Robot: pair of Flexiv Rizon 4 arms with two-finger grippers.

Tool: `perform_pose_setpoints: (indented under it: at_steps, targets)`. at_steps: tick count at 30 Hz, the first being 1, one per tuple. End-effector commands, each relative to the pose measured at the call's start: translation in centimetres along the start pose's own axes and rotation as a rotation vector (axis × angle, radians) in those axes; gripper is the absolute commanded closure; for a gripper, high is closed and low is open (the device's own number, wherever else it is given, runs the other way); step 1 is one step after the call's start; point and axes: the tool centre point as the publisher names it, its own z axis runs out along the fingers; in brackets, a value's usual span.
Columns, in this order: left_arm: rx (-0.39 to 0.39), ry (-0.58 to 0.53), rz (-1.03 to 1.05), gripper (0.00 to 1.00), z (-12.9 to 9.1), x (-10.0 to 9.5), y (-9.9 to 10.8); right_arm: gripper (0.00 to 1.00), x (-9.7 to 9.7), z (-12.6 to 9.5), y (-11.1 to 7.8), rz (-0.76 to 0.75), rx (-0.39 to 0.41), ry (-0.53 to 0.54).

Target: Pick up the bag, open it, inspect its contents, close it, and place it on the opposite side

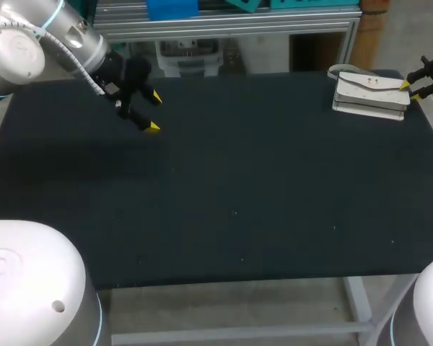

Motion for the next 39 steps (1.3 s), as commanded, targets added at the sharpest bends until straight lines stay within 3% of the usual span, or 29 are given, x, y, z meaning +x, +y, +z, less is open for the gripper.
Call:
perform_pose_setpoints:
  at_steps: [1, 5, 8, 18, 31, 39]
  targets:
    - [0.0, 0.008, -0.002, 0.0, 0.3, -0.5, 0.1, 0.64, 0.1, 0.5, 0.9, -0.005, 0.114, 0.012]
    - [-0.005, 0.009, -0.006, 0.0, 0.4, -0.5, 0.2, 0.69, 0.3, 1.3, 0.7, -0.008, 0.128, 0.042]
    - [-0.008, 0.007, -0.011, 0.0, 0.4, -0.5, 0.2, 1.0, 0.6, 1.7, 0.5, -0.018, 0.145, 0.057]
    - [-0.01, 0.008, -0.013, 0.0, 0.0, -0.2, 0.6, 1.0, 1.3, 1.9, -1.4, -0.045, 0.177, 0.126]
    - [-0.007, 0.007, 0.001, 0.0, -0.6, 0.7, 1.2, 1.0, 4.0, 3.4, -6.8, -0.122, 0.261, 0.218]
    - [0.002, 0.005, 0.007, 0.0, -1.0, 1.3, 1.3, 1.0, 4.6, 3.5, -8.5, -0.149, 0.288, 0.246]
